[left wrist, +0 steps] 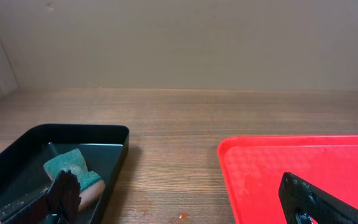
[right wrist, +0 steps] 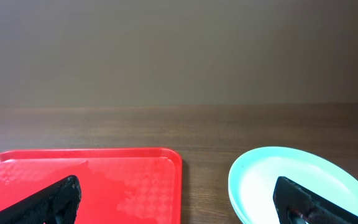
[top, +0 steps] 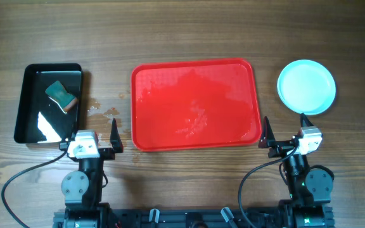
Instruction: Clean dirty plates on tray and stack at the side
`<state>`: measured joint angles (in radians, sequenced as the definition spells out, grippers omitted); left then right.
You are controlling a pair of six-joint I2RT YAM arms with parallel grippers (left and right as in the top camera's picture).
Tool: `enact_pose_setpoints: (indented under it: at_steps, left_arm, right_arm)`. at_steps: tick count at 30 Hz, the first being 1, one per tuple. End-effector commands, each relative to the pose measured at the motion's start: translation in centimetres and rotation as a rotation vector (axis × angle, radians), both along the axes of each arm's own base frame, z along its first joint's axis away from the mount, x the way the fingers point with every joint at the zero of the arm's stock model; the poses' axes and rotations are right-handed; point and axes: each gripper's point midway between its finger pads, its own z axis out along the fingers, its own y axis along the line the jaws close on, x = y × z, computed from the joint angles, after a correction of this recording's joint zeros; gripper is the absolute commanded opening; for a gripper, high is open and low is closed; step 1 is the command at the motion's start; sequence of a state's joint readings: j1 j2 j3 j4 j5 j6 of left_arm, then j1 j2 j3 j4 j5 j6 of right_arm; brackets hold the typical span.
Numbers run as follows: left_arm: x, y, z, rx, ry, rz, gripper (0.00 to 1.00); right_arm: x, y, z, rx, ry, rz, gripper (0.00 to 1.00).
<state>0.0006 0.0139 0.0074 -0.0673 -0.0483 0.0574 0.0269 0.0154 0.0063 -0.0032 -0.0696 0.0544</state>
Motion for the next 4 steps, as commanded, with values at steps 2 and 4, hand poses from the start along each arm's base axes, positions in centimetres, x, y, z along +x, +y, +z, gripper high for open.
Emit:
enact_pose_setpoints:
  at_steps: [2, 4]
  left_arm:
    - [-0.04, 0.23, 0.09, -0.012, -0.006, 0.017, 1.0]
    - [-0.04, 0.24, 0.09, -0.012, -0.006, 0.017, 1.0]
  right_arm:
    - [-0.03, -0.37, 0.31, -0.009, -0.015, -0.019, 1.0]
    - [-0.03, -0.37, 0.31, -0.009, -0.015, -0.019, 1.0]
